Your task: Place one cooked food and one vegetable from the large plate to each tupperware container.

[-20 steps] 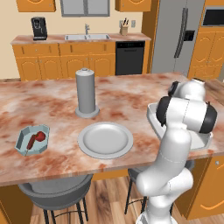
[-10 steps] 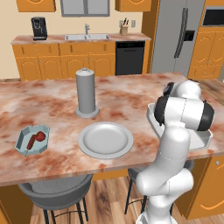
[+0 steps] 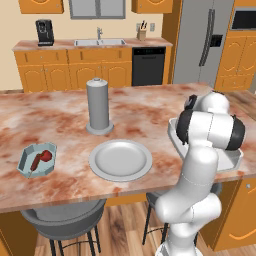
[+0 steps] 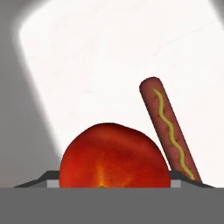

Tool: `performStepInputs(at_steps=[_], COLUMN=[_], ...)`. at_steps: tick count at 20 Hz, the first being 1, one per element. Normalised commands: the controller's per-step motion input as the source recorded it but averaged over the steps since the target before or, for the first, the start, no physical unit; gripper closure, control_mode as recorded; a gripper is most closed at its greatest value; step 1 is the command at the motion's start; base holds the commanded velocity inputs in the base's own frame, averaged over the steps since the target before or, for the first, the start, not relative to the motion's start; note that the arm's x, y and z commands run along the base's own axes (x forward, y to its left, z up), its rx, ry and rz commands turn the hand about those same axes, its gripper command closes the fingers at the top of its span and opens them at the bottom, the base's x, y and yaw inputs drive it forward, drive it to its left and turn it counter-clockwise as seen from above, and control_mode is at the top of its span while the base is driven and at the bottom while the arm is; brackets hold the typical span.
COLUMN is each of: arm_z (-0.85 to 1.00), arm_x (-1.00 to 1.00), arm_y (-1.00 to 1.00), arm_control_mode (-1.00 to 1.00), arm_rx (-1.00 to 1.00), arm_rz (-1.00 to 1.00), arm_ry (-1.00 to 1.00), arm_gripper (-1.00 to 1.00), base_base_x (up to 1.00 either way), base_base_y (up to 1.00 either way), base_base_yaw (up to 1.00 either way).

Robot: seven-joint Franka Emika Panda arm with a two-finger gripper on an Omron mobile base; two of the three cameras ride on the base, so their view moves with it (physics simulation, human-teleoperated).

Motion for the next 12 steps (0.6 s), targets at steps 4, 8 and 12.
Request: performStepInputs(at_steps=[4,8,12], arm_z=[0.0,0.0,0.0], arm_x=[0.0,0.0,0.0], arm_y=[0.04,0.0,0.0], arm_control_mode=[-1.0,-1.0,-1.0], arm_rx=[0.0,0.0,0.0], arm_rz=[0.0,0.0,-0.01], arm_ry=[0.0,0.0,0.0], arm_gripper=[-1.0,-1.0,-1.0], base_base_x=[0.0,0.0,0.0], base_base_y=[0.0,0.0,0.0], base_base_yaw=[0.0,0.0,0.0])
